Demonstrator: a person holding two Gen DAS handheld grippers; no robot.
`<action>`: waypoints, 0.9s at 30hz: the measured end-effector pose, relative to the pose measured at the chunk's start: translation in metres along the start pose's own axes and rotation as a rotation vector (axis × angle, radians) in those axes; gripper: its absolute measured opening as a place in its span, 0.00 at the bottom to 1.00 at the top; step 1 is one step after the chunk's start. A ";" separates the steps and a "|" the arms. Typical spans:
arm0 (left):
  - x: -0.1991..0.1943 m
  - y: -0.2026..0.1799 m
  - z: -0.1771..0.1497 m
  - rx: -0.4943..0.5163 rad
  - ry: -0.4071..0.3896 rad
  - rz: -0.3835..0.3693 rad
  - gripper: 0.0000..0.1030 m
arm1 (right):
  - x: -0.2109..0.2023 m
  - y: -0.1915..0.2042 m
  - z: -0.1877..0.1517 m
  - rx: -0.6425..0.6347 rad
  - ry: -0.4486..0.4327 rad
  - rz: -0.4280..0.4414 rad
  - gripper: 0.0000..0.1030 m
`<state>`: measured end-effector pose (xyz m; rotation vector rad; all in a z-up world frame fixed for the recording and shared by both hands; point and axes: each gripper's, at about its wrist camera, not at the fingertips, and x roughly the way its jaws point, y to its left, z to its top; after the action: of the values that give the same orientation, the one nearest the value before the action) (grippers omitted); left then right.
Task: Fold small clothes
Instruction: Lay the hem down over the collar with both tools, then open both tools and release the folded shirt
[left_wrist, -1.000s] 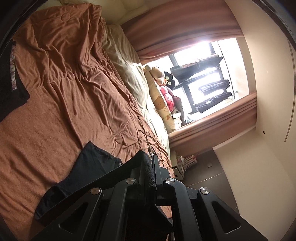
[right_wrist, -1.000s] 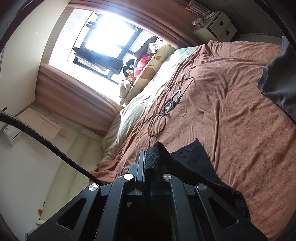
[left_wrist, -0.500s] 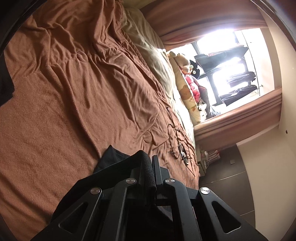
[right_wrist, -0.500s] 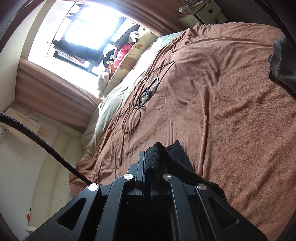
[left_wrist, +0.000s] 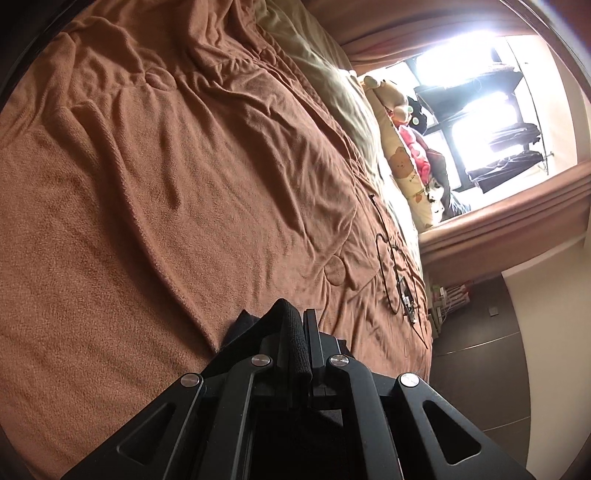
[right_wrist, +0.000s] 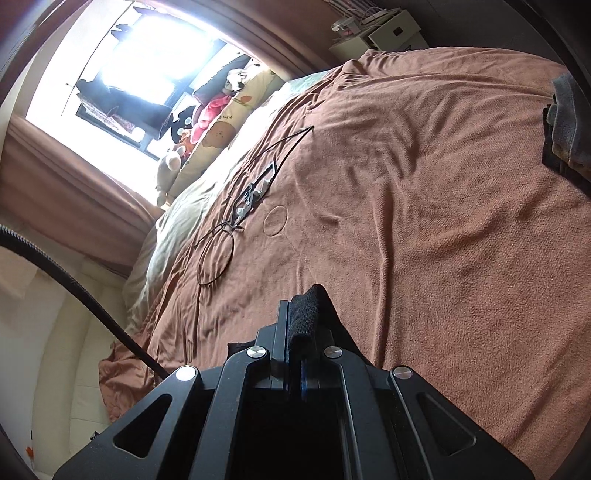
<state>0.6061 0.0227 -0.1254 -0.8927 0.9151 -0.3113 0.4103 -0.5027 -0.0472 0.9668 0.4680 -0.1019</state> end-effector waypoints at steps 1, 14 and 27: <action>0.001 -0.001 0.000 0.003 0.000 0.000 0.03 | -0.002 0.002 0.000 -0.004 -0.010 -0.005 0.00; 0.046 0.013 0.008 0.022 0.072 0.176 0.08 | 0.038 0.006 -0.008 -0.088 0.116 -0.089 0.04; 0.043 -0.024 -0.018 0.476 0.247 0.424 0.61 | 0.012 0.048 -0.031 -0.569 0.303 -0.236 0.81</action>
<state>0.6209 -0.0269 -0.1357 -0.2133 1.1690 -0.2580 0.4242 -0.4487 -0.0298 0.3633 0.8369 -0.0293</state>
